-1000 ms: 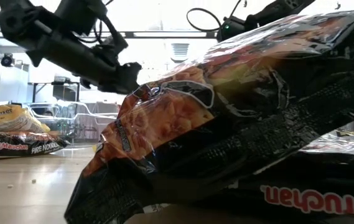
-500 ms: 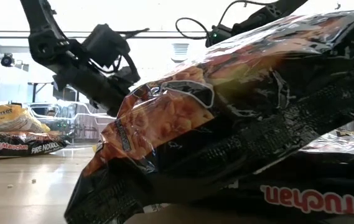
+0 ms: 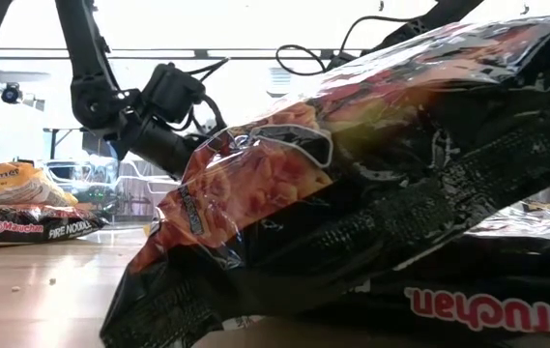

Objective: Sort Maruchan noodles
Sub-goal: Put the black noodle pack into the top right transparent bin

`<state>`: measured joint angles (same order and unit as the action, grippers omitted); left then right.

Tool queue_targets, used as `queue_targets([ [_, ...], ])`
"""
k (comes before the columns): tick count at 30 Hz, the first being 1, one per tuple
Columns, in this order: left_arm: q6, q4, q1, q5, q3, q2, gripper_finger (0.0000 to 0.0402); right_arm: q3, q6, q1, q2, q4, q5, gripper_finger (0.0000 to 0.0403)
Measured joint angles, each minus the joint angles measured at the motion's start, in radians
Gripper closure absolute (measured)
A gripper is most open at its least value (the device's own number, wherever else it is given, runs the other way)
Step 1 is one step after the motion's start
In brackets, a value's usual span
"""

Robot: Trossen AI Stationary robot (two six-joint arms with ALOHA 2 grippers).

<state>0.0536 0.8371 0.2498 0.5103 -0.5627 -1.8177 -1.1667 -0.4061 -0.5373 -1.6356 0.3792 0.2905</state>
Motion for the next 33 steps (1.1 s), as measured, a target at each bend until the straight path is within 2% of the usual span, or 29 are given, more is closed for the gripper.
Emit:
queue_targets([
  [3, 0.02, 0.004, 0.021, -0.047, -0.013, -0.015, 0.0279, 0.001, -0.046, 0.0, -0.002, -0.004, -0.001, 0.0181],
  [10, 0.088, 0.001, 0.029, -0.084, -0.07, -0.062, 0.0279, 0.006, -0.148, 0.005, -0.019, -0.082, -0.017, 0.0179],
  [19, 0.094, 0.022, 0.04, -0.083, -0.098, -0.132, 0.0279, 0.008, -0.185, 0.011, -0.07, -0.08, -0.029, 0.0179],
  [33, 0.091, 0.036, 0.052, -0.084, -0.071, -0.147, 0.0279, 0.009, -0.216, 0.046, -0.116, -0.161, -0.042, 0.0179],
])
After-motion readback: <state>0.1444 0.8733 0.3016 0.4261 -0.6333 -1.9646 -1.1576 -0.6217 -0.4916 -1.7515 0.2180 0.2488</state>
